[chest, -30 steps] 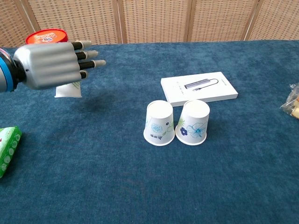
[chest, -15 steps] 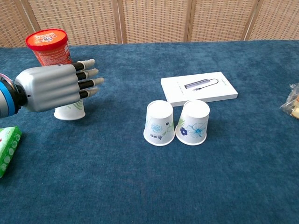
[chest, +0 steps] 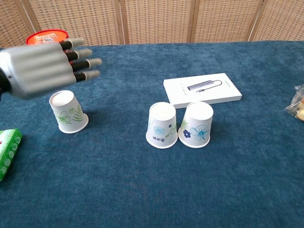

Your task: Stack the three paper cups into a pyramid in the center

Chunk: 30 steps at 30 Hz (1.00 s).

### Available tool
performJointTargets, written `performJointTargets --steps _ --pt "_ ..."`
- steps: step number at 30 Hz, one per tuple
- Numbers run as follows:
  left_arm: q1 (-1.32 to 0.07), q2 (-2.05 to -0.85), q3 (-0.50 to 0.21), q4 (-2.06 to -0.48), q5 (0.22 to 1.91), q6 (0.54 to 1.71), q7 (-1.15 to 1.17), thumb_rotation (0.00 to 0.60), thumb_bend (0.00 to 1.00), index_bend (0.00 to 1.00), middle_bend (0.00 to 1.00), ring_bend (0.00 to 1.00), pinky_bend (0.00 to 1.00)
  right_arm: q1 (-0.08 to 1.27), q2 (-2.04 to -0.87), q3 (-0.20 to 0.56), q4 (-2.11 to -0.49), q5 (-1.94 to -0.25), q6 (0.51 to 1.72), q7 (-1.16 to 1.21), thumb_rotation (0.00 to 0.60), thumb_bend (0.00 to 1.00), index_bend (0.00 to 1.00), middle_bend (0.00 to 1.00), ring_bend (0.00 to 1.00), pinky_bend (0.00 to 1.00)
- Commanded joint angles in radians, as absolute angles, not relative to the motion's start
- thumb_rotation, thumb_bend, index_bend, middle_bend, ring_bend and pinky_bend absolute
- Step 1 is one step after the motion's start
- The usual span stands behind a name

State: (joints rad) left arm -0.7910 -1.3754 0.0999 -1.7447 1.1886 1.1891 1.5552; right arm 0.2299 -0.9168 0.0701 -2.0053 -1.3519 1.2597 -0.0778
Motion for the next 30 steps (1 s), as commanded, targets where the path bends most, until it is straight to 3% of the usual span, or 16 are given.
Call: performJointTargets --steps 1,9,16,22,30 --pt "-0.759 -1.28 0.047 -1.851 1.186 1.214 1.359 0.6 0.45 0.0 0.0 0.0 0.0 0.232 -0.921 0.07 -2.006 -1.349 1.255 -0.084 0.6 0.49 0.08 0.09 0.0 0.32" --pt "-0.747 -1.138 -0.039 -2.002 1.028 1.1 0.991 0.6 0.45 0.0 0.0 0.0 0.05 0.243 -0.936 0.071 -2.005 -1.34 1.24 -0.105 0.6 0.49 0.08 0.09 0.0 0.33" --pt "-0.765 -1.019 -0.058 -2.044 0.893 0.895 0.706 0.6 0.45 0.0 0.0 0.0 0.1 0.253 -0.949 0.074 -2.005 -1.33 1.23 -0.125 0.6 0.5 0.07 0.09 0.0 0.33" --pt "-0.785 -1.006 -0.038 -2.003 0.88 0.796 0.606 0.6 0.45 0.0 0.0 0.0 0.11 0.255 -0.953 0.076 -2.007 -1.322 1.229 -0.134 0.6 0.5 0.07 0.09 0.0 0.33" --pt "-0.809 -1.072 -0.009 -1.939 0.875 0.784 0.586 0.6 0.45 0.0 0.0 0.0 0.15 0.253 -0.952 0.073 -2.007 -1.312 1.228 -0.138 0.6 0.5 0.07 0.09 0.0 0.33"
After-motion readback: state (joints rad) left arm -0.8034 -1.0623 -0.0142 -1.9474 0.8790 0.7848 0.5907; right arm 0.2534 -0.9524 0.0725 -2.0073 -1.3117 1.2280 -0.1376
